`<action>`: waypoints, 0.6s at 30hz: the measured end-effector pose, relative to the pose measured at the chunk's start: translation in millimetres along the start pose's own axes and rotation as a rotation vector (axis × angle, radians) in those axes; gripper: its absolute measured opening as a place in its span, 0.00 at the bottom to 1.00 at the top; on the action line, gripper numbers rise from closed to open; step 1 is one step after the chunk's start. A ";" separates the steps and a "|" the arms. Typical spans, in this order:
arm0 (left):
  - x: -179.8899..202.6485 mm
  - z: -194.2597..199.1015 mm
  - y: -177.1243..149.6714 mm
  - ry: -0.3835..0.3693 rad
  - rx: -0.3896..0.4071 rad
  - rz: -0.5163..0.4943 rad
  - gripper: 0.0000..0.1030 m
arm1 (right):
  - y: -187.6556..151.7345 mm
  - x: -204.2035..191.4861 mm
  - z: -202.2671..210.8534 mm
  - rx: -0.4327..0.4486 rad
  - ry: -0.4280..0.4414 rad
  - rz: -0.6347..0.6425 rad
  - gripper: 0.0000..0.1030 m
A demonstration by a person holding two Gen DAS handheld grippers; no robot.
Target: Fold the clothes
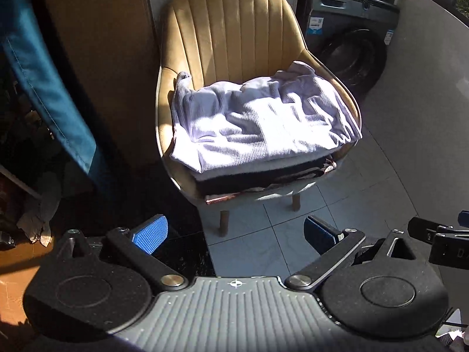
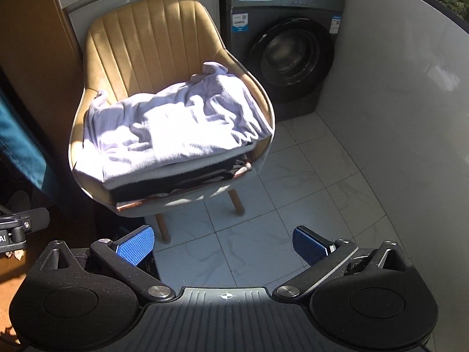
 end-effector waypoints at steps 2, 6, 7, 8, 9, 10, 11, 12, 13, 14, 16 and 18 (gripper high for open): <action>6.8 3.6 -2.9 0.006 -0.001 0.005 0.99 | -0.7 7.7 0.7 -0.003 0.003 -0.001 0.99; 18.9 9.3 -7.8 0.021 -0.004 0.012 0.99 | -3.1 22.6 1.7 -0.008 0.018 -0.002 0.99; 21.6 10.2 -9.1 0.024 -0.007 0.014 0.99 | -3.5 25.8 2.1 -0.007 0.018 -0.002 0.99; 25.0 11.6 -10.7 0.026 -0.008 0.017 0.99 | -3.5 28.4 2.3 -0.007 0.021 0.000 0.99; 28.4 13.0 -12.2 0.027 -0.010 0.020 0.99 | -3.4 30.9 2.4 -0.006 0.023 0.002 0.99; 31.6 14.4 -13.1 0.025 -0.010 0.024 0.99 | -3.3 33.5 2.6 -0.006 0.026 0.004 0.99; 34.5 15.7 -14.2 0.021 -0.011 0.027 0.99 | -3.2 36.1 2.7 -0.005 0.028 0.005 0.99; 36.2 16.6 -15.2 0.020 -0.013 0.032 0.99 | -3.2 38.6 2.9 -0.005 0.031 0.007 0.99; 37.8 17.5 -16.3 0.018 -0.015 0.036 0.99 | -3.1 41.2 3.0 -0.004 0.033 0.009 0.99; 38.5 18.3 -17.4 0.020 -0.019 0.041 1.00 | -3.0 43.8 3.2 -0.004 0.036 0.011 0.99; 39.8 19.9 -19.4 0.021 -0.024 0.046 1.00 | -2.3 48.3 3.2 -0.001 0.043 0.009 0.99; 40.7 21.0 -21.8 0.022 -0.031 0.052 1.00 | -1.7 51.6 3.6 0.004 0.054 -0.002 0.99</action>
Point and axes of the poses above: each gripper's, at about its wrist camera, not at the fingertips, and z roughly against the way its jaws point, x to its right, y to its top, the point moved 9 cm from there along -z, roughly the way its jaws point, and after that the axes turned 5 degrees about y, right-handed, at the moved point
